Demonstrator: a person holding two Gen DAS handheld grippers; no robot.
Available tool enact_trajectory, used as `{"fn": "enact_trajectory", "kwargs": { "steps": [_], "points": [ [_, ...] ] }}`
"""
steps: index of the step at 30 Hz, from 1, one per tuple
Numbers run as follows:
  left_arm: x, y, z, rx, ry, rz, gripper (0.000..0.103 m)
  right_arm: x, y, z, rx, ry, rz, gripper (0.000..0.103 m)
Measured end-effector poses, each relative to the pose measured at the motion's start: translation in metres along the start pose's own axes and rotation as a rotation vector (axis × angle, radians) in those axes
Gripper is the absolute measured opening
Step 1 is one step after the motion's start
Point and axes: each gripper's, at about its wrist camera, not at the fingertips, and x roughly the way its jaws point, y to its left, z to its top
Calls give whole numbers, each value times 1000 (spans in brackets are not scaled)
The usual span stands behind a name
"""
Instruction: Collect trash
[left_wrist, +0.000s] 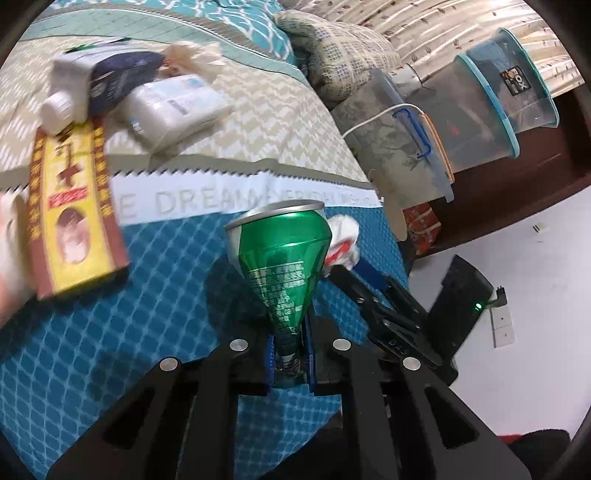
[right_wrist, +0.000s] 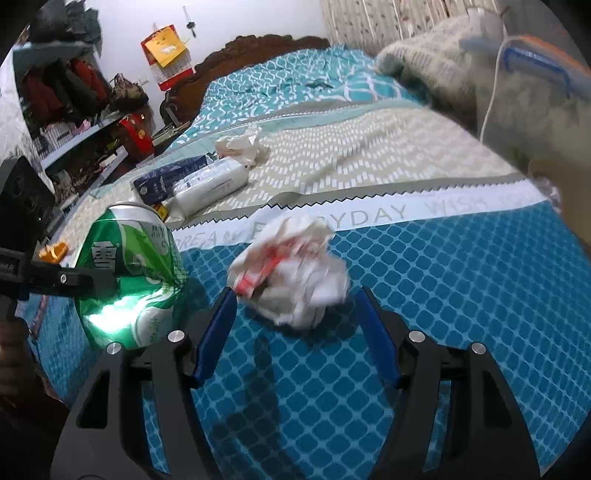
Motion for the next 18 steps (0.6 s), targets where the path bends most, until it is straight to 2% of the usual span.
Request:
{"fn": "enact_trajectory", "kwargs": {
  "steps": [4, 5, 6, 9, 11, 14, 18],
  "points": [
    [-2, -13, 9, 37, -11, 5, 10, 8, -4, 10, 9, 12, 25, 68],
    [-2, -17, 12, 46, -15, 9, 10, 10, -4, 11, 7, 23, 32, 55],
    [-2, -19, 14, 52, -17, 12, 10, 14, -4, 12, 3, 44, 54, 36],
    [0, -32, 25, 83, -19, 23, 10, 15, -8, 13, 14, 45, 80, 33],
    [5, -41, 32, 103, -10, 28, 10, 6, -15, 14, 30, 6, 63, 32],
    [24, -66, 47, 156, 26, 26, 10, -15, -45, 16, 109, -64, 24, 32],
    [66, -114, 72, 265, 86, 22, 10, -50, -108, 18, 231, -158, -66, 32]
  ]
}}
